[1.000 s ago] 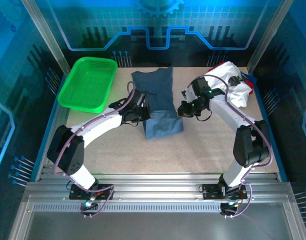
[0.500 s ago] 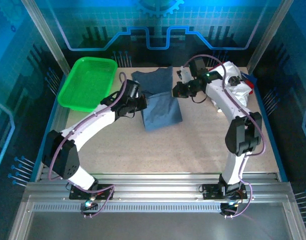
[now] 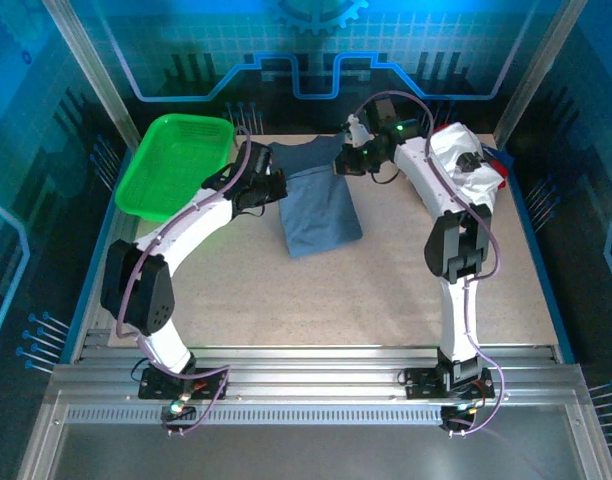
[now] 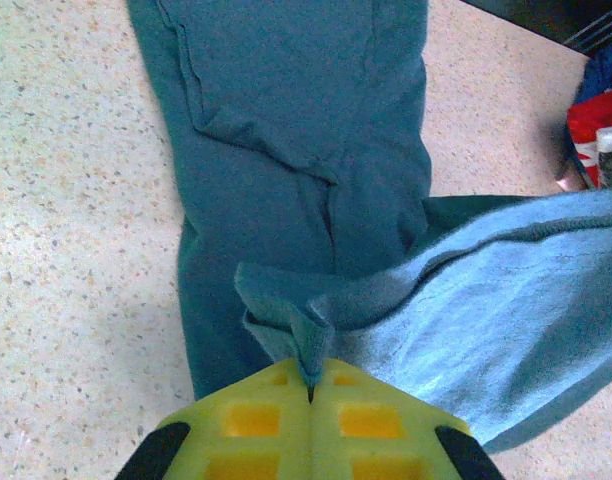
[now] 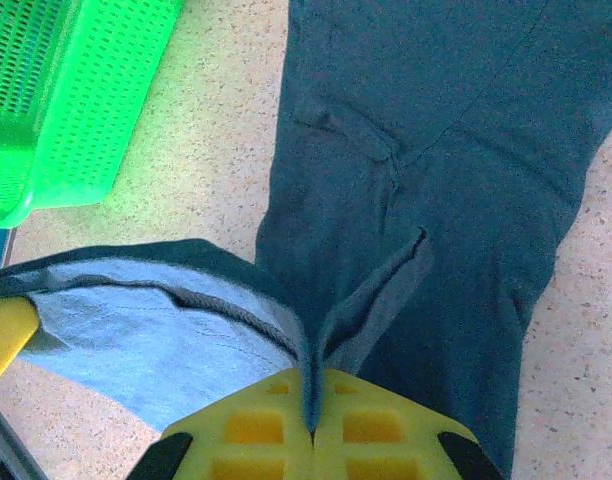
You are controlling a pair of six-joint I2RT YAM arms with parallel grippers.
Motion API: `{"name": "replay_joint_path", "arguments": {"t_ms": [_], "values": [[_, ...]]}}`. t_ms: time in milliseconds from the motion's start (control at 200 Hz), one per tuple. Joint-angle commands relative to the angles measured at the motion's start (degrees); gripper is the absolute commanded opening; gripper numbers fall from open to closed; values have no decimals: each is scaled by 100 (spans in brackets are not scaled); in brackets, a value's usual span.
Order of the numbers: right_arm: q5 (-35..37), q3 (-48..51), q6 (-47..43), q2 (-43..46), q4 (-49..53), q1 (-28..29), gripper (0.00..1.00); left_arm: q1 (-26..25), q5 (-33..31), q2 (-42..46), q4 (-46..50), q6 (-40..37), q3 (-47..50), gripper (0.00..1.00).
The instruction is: Fold and stack the t-shirts
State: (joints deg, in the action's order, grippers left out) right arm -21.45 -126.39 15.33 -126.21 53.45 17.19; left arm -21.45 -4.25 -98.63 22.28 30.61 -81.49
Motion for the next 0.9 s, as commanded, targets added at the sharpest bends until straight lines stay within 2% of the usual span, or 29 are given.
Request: {"name": "replay_joint_path", "arguments": {"t_ms": [0, 435, 615, 675, 735, 770, 830, 895], "values": [[-25, -458, -31, -313, 280, -53, 0, 153, 30, -137, -21, -177, -246, 0], [-117, -1744, 236, -1690, 304, -264, 1, 497, 175, -1299, 39, -447, -1023, 0], [-294, -2384, 499, -2370, 26, -341, 3, 610, 678, -2034, -161, -590, -1519, 0], [-434, -2518, 717, -2604, -173, -398, 7, 698, 974, -2426, -97, -534, -1854, 0], [-612, -2593, 1042, -2845, -496, -463, 21, 767, 1003, -2792, 53, -534, -2156, 0], [-770, -2666, 1271, -2994, -739, -503, 30, 806, 997, -2981, 96, -522, -2316, 9], [-971, -2819, 1740, -3234, -1189, -561, 50, 899, 979, -3238, 172, -479, -2625, 42], [-1056, -2965, 2174, -3379, -1533, -627, 57, 1020, 1113, -3479, 303, -337, -3087, 57]]}}
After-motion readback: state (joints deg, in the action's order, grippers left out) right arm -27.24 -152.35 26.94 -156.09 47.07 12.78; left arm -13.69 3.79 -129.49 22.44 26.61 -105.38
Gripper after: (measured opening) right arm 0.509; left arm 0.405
